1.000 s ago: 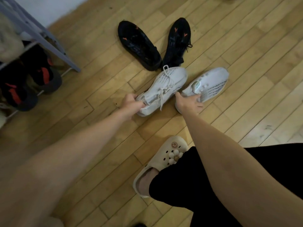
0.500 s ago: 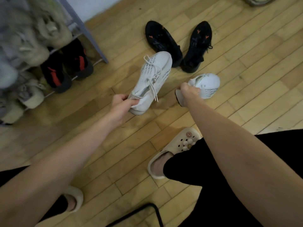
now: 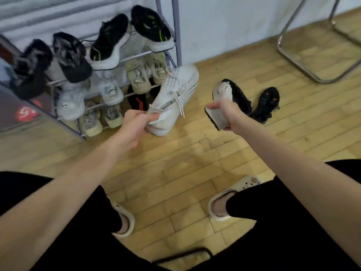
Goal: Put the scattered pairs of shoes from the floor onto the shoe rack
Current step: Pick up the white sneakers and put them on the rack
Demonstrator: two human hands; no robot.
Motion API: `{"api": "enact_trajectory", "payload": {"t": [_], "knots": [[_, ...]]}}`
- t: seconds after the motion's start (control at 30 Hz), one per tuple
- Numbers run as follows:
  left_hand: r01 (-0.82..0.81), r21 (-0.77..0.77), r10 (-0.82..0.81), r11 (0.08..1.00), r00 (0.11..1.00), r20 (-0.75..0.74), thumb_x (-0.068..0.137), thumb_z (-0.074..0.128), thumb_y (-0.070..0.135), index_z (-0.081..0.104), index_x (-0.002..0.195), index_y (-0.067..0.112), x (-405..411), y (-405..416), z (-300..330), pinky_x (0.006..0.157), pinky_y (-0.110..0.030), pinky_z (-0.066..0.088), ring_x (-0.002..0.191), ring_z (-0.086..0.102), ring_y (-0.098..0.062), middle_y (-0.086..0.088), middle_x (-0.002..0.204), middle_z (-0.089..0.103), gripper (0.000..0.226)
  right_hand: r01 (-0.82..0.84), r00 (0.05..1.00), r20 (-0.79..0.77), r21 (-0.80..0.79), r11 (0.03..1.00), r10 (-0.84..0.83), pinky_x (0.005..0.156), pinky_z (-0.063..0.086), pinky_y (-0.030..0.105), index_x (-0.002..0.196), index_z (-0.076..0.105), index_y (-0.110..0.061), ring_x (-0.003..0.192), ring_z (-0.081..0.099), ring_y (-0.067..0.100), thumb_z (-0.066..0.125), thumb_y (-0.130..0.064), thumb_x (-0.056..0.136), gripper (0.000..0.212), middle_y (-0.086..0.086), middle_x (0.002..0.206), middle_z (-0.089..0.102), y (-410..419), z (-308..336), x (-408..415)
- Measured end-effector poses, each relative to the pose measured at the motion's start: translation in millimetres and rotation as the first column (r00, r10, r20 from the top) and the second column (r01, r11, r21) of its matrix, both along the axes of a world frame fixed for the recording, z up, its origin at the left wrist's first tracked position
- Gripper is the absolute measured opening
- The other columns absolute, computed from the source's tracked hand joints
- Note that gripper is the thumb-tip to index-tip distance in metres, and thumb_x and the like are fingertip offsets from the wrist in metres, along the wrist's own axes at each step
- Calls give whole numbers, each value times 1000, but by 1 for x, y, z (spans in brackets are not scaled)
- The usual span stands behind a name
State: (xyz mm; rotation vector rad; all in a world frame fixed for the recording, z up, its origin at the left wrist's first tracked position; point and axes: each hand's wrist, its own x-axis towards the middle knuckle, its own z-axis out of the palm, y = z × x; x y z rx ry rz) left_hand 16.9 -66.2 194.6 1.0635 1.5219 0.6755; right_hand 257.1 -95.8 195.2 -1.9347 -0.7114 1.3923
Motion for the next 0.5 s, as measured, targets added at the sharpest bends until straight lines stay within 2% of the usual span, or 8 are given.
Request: {"api": "enact_trajectory", "payload": {"t": [0.07,0.1,0.17,0.2,0.27,0.33,0.43,0.5], "knots": [[-37,79,35,996,999,25,81,72,13,71,92,5,-22,-8,25,95,-44,52,97,68,-22,-10,99,73,14,-62,989,137,110,992,46,91,46,35,83,57,-26,101,53,26,59,-33,90,10,9,115,55,0,17,-23],[-45,114,40,993,998,45,82,71,12,71,91,9,-33,-13,37,94,-44,52,96,68,-20,-7,98,73,10,-87,974,218,149,985,53,98,45,40,90,57,-24,110,51,29,62,-38,86,16,11,122,53,0,25,-34],[-77,166,62,983,994,95,84,69,12,71,85,14,-57,-20,59,94,-42,52,93,68,-18,-4,95,72,3,-136,934,354,209,968,55,103,41,49,118,50,-22,119,45,35,65,-48,75,53,14,130,49,2,37,-54],[-103,181,82,978,990,117,84,69,12,70,85,14,-68,-23,68,96,-42,52,95,67,-18,-5,96,72,3,-157,923,382,262,952,47,103,40,51,124,46,-23,120,45,35,65,-50,72,62,13,130,49,1,46,-64],[-157,216,126,964,981,149,84,69,12,70,89,12,-89,-27,87,97,-42,51,100,67,-20,-6,102,72,5,-209,926,373,397,894,51,102,41,48,128,43,-24,118,48,28,65,-49,72,65,5,125,54,1,63,-83],[-208,255,162,944,968,190,85,68,10,69,97,7,-108,-31,104,90,-38,54,99,68,-19,-6,102,72,12,-237,930,363,478,846,55,103,42,46,133,42,-23,118,51,24,65,-49,74,69,0,125,57,3,77,-104],[-304,293,228,906,937,267,86,66,7,69,97,3,-131,-32,127,75,-30,57,87,70,-14,-2,90,73,12,-281,911,409,521,806,54,102,43,49,135,42,-28,121,50,30,60,-63,65,80,5,126,58,9,94,-135],[-356,284,266,890,912,313,86,66,6,71,88,8,-147,-31,138,77,-30,58,80,71,-8,3,81,75,5,-330,896,434,515,791,91,102,42,49,135,43,-28,122,48,32,57,-65,64,81,10,127,57,14,101,-156]]}}
